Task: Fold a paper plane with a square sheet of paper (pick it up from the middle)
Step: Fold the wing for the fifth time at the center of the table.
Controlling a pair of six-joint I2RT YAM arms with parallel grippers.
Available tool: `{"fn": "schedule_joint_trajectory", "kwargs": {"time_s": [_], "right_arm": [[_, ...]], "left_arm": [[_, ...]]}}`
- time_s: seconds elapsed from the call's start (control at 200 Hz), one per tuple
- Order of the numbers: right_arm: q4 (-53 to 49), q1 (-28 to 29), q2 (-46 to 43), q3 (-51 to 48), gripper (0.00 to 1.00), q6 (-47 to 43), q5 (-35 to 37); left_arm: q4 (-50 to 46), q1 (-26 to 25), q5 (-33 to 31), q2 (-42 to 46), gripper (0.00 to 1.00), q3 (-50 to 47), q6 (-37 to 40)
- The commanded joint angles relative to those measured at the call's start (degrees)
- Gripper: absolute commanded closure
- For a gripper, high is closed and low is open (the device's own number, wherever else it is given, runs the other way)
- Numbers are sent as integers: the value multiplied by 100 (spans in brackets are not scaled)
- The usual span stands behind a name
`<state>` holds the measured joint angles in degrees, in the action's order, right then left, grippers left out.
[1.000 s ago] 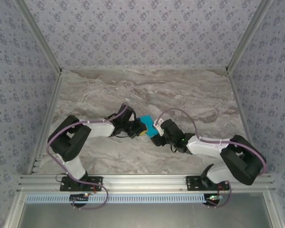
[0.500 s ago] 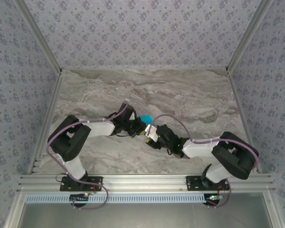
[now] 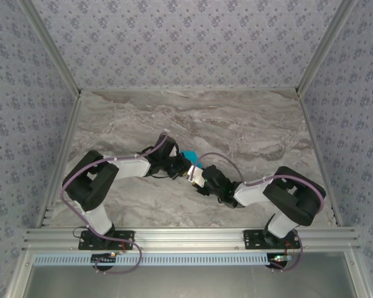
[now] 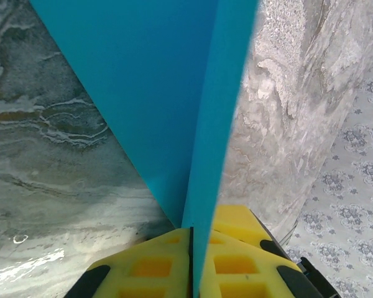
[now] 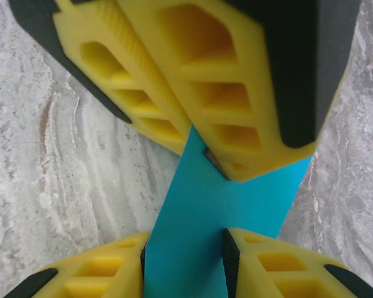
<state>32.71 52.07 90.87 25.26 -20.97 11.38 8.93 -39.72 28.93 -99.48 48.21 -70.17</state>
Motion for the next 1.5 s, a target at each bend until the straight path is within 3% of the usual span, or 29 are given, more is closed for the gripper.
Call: {"fn": "schedule_joint_trajectory", "kwargs": {"time_s": [0.0,0.155,0.365,0.695,0.859,1.104,1.499], "right_arm": [[368,39,139,12,64,-148,198],[496,40,186,23,64,-168,209],[362,31,79,49,79,-141,105],[-865,-219,-245,389,94,827,-1167],[-1285,-540,-122,654,94,1694,-2081],[-1490,-916,363,1047,96,2791,-2832],[-1557,-1282,728,1322,96,3874,-3659]], "left_arm": [[-136,15,43,137,90,105,-23],[-173,24,43,157,89,105,-23],[-257,114,43,255,86,69,14],[-1464,1021,-488,1316,49,-75,703],[-1757,1290,-760,1831,41,-259,966],[-535,1173,-568,2038,41,-1071,762],[677,561,-555,1749,56,-1603,620]]}}
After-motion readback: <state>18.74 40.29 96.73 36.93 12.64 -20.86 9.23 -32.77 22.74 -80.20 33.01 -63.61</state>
